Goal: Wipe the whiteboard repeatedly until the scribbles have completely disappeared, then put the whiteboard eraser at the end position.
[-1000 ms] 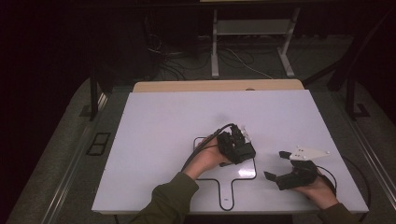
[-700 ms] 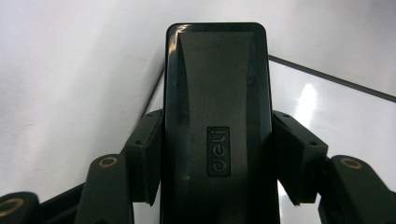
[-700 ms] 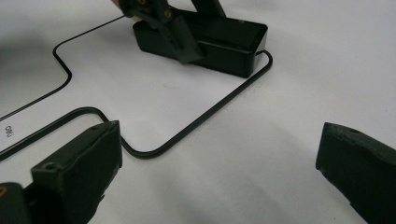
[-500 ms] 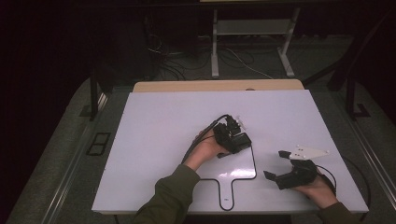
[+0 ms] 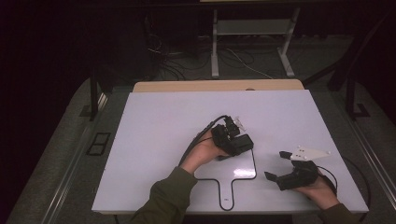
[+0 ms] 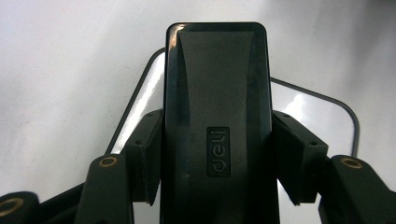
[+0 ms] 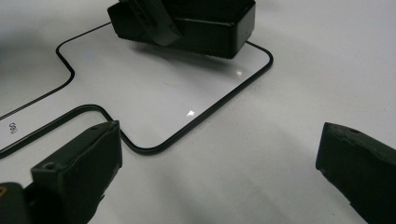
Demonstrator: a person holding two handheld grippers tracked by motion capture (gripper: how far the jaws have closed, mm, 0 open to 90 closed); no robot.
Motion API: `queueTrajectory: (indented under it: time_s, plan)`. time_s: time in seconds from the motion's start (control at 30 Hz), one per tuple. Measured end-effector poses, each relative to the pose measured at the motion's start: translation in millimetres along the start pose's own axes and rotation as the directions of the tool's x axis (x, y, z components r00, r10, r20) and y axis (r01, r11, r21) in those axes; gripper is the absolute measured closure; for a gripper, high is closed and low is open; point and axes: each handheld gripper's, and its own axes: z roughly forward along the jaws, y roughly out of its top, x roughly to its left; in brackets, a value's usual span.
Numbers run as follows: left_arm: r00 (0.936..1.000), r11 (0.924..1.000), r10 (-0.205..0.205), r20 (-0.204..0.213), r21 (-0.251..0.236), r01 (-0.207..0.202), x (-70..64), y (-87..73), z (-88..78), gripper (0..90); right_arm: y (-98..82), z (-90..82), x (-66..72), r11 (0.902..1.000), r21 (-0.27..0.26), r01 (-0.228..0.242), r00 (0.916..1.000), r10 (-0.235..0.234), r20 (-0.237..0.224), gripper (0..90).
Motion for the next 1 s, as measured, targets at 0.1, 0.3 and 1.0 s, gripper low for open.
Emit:
queueTrajectory:
  time_s: [0.1,0.3,1.0]
  plan:
    - [1.0000,0.9999,-0.005,0.002,-0.011,0.005,2.1,-2.7,-7.4,39.6,-0.1,-0.1,0.6,1.0000,0.001,0.003,1.0000,-0.003,-0.001,0.0]
    - [0.9992,0.9986,-0.040,-0.009,-0.034,0.040,10.8,-8.9,-21.0,39.5,0.3,-1.0,1.7,1.0000,-0.006,0.003,1.0000,-0.003,-0.004,0.0]
    - [0.9957,0.9921,-0.087,-0.031,-0.093,0.084,45.3,-4.9,-45.1,39.5,-0.2,-1.3,0.0,0.9998,-0.015,-0.016,0.9998,0.015,-0.015,0.0]
